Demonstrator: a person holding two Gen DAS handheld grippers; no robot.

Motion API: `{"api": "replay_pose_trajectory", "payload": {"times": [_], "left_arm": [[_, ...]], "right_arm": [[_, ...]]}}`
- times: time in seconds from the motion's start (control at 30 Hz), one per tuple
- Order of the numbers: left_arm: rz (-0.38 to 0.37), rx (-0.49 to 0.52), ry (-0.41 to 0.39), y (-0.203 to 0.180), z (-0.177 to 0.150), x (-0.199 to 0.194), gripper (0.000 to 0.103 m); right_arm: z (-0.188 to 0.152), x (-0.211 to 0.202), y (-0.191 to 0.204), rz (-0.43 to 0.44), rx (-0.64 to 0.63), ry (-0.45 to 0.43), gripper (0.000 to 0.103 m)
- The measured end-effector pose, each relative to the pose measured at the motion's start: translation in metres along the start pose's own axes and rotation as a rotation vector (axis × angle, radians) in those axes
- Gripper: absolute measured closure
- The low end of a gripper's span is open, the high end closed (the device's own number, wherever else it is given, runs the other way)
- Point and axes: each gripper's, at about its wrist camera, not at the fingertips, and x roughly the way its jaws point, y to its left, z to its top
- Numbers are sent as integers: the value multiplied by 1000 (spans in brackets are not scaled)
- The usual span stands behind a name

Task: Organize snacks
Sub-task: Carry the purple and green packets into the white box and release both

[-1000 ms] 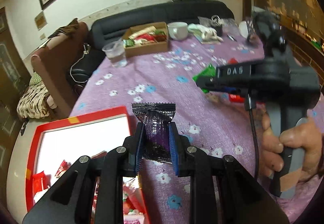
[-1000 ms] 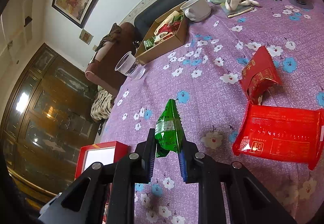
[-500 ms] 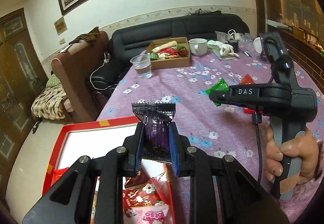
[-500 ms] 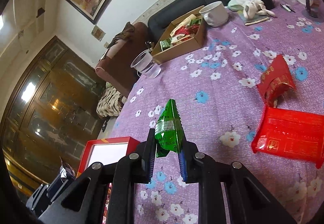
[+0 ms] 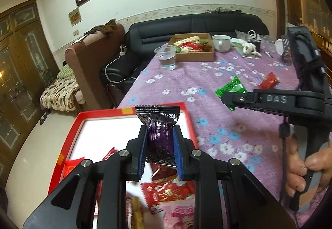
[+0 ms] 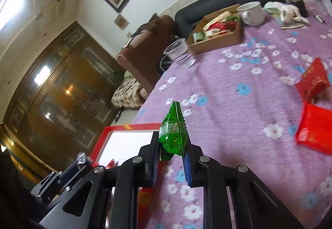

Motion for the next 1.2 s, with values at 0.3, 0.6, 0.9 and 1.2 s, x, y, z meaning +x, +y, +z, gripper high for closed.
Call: {"api": "replay_pose_trajectory", "payload": {"times": [0.3, 0.6, 0.9, 1.2], "left_arm": [[56, -44, 29, 30, -17, 7, 82], [106, -79, 57, 54, -31, 14, 82], [138, -96, 87, 67, -40, 23, 82], [213, -84, 99, 69, -41, 27, 63]], "right_arm": [[-28, 18, 44, 66, -135, 80, 83], [-57, 29, 78, 104, -270, 150, 82], [-76, 29, 94, 108, -371, 176, 81], [-87, 27, 109, 140, -445, 171, 68]]}}
